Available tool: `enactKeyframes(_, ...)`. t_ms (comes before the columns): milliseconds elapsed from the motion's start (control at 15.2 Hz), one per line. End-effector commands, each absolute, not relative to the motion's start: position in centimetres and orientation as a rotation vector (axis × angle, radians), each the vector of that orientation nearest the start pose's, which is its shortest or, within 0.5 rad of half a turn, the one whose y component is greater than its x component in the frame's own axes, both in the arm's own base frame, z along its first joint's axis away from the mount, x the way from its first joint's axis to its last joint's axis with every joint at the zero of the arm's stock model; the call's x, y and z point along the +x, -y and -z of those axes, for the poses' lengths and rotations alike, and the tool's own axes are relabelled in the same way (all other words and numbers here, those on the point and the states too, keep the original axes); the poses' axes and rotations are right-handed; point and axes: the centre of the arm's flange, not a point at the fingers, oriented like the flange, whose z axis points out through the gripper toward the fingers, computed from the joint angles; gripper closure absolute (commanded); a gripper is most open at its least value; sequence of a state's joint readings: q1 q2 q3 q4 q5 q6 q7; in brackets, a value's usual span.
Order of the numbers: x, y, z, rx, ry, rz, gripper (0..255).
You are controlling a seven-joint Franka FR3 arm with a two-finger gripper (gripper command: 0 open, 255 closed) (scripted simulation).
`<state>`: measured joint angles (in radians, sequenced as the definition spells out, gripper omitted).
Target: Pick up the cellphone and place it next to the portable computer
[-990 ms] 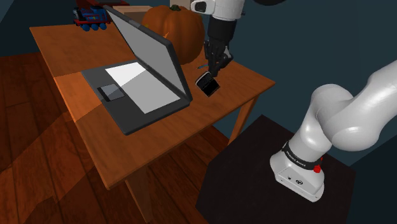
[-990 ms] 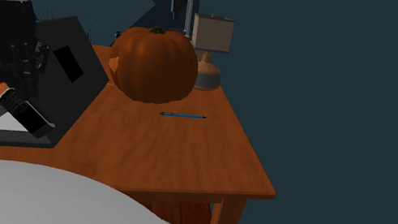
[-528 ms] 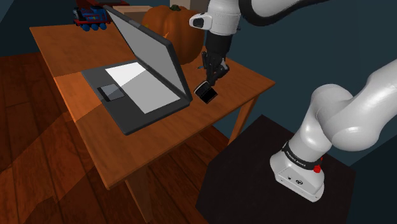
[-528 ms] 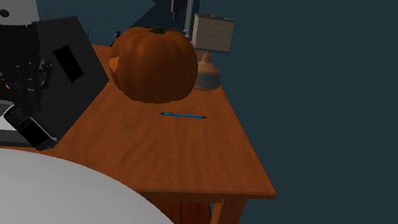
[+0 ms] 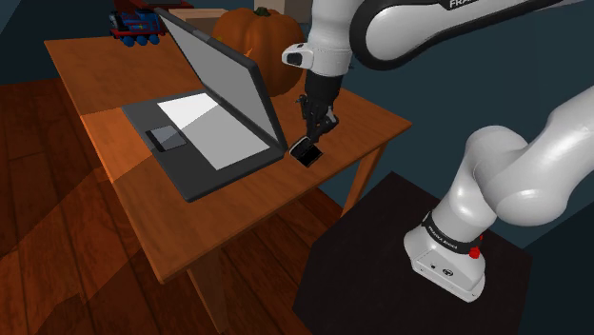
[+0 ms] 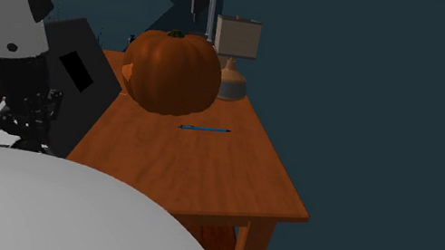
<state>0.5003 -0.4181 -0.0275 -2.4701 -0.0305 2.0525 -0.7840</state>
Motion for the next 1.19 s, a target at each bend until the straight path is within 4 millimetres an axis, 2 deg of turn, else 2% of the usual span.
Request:
enactKeyframes(0,37.0,-18.7,-43.3,-2.539,1.877,-0.002,255)
enactKeyframes(1122,37.0,-18.7,-34.5,-2.539,1.877,-0.002,255)
